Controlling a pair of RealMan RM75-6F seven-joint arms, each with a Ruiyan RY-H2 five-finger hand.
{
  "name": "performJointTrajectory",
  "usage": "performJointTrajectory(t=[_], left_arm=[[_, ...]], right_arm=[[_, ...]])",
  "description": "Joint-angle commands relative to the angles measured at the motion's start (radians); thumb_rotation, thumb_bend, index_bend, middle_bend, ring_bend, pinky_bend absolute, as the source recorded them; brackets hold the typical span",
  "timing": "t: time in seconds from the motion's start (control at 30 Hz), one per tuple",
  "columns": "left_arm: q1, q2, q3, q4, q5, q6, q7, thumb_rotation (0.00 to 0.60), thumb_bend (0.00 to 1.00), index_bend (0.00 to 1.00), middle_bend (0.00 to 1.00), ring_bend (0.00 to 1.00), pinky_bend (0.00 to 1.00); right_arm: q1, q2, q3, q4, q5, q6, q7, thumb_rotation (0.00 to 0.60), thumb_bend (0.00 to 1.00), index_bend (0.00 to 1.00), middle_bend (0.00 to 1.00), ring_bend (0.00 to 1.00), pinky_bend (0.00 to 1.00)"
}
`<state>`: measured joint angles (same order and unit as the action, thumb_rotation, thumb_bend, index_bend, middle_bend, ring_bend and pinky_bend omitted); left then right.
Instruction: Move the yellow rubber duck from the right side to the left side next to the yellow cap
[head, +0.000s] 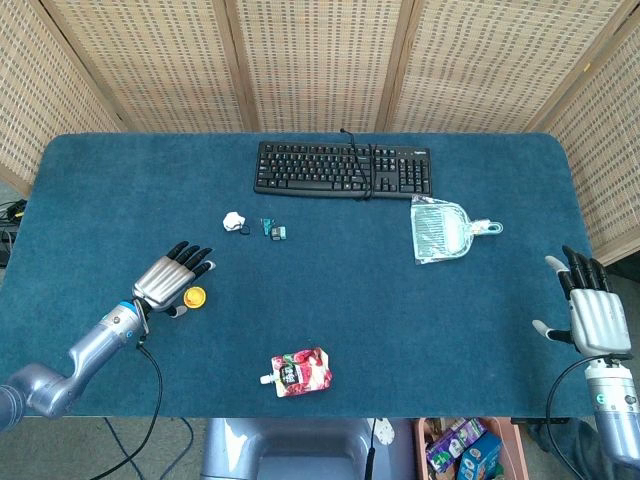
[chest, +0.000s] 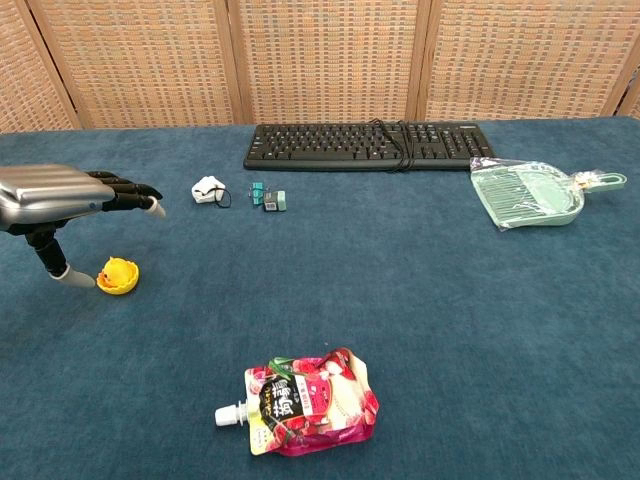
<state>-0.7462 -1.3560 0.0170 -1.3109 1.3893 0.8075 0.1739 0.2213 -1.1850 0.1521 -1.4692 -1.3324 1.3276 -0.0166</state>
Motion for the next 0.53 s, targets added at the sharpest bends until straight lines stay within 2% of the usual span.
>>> performJointTrajectory(t=[0.03,0.1,0.13,0.23,0.4,0.53], left_arm=[[0.023,0.034,-0.017,-0.043,0.009,0.061,-0.026,0.6,0.09,0.0,0.0,0.0,0.0],[0.05,0.063,-0.035,-0.081,0.008,0.126,-0.047,0.6,0.03,0.0,0.0,0.0,0.0],[0.081,0.086,-0.053,-0.111,-0.004,0.191,-0.065,0.6,0.0,0.0,0.0,0.0,0.0],[0.175,0.136,-0.084,-0.197,-0.04,0.353,-0.078,0.6,0.0,0.0,0.0,0.0,0.0],[0.31,0.183,-0.116,-0.358,-0.186,0.549,0.071,0.6,0.0,0.0,0.0,0.0,0.0],[0.382,0.18,-0.094,-0.404,-0.199,0.636,0.119,0.6,0.0,0.0,0.0,0.0,0.0]], right_arm=[[-0.001,0.001,0.0,0.0,-0.002,0.002,0.0,0.6,0.0,0.0,0.0,0.0,0.0],[-0.001,0.001,-0.001,0.0,-0.004,0.004,0.0,0.6,0.0,0.0,0.0,0.0,0.0],[-0.002,0.001,-0.001,0.0,-0.006,0.006,-0.001,0.6,0.0,0.0,0.0,0.0,0.0],[-0.005,0.0,-0.001,0.001,-0.013,0.018,-0.004,0.6,0.0,0.0,0.0,0.0,0.0],[-0.014,0.0,0.007,0.001,-0.019,0.05,-0.005,0.6,0.0,0.0,0.0,0.0,0.0],[-0.022,0.004,0.009,-0.006,-0.027,0.071,-0.003,0.6,0.0,0.0,0.0,0.0,0.0]])
